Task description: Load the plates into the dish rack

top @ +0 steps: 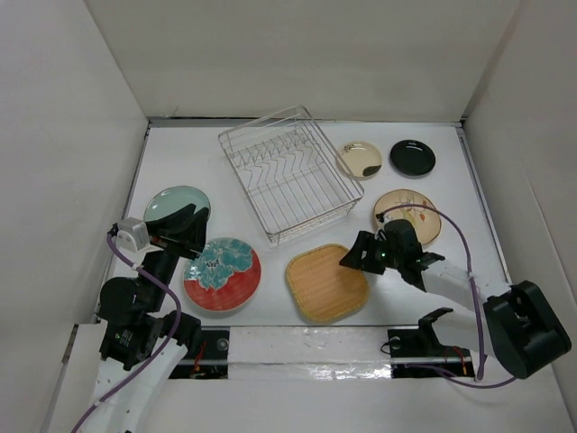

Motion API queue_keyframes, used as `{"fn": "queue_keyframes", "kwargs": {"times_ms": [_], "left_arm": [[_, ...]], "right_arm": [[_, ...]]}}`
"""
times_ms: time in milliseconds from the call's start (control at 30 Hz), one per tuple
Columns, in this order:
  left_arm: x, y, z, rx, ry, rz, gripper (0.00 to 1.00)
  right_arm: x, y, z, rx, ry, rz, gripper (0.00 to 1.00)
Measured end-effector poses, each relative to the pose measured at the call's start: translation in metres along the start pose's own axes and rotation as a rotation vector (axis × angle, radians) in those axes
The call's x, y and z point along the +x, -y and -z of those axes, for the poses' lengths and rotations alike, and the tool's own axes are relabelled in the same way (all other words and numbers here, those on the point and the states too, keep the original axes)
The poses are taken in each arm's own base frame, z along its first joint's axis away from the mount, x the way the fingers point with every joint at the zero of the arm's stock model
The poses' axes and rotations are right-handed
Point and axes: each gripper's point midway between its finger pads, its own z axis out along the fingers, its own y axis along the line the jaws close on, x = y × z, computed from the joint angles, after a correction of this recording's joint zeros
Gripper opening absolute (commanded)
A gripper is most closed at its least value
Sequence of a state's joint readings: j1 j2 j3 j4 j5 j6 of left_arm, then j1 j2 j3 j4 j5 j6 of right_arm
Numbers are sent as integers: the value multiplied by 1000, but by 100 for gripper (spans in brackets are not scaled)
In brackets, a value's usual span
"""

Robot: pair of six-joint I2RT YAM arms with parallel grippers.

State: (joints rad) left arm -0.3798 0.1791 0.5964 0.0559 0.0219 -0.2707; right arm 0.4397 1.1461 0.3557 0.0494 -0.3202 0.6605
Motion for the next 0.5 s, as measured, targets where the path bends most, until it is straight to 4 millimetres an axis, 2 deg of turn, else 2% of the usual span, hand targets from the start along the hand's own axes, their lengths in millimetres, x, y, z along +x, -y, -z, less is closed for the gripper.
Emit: {"fn": "queue_keyframes", "kwargs": {"times_ms": [67,100,300,367,500], "left_arm": [[0,1,0,7,-2,0,34],[1,2,0,11,-3,0,34],[0,5,0,28,-2,0,34],[0,5,0,28,-2,0,34],[0,5,0,28,-2,0,35]], "right_arm": [[6,-2,-3,-28,-37,-3,62],[9,-4,-4,-44,-52,2,56],[28,-8,-3,-100,-120,3,48],[34,-11,-3,-125,-135,7,39],[49,-16,-4,-167,-178,3,40]]}}
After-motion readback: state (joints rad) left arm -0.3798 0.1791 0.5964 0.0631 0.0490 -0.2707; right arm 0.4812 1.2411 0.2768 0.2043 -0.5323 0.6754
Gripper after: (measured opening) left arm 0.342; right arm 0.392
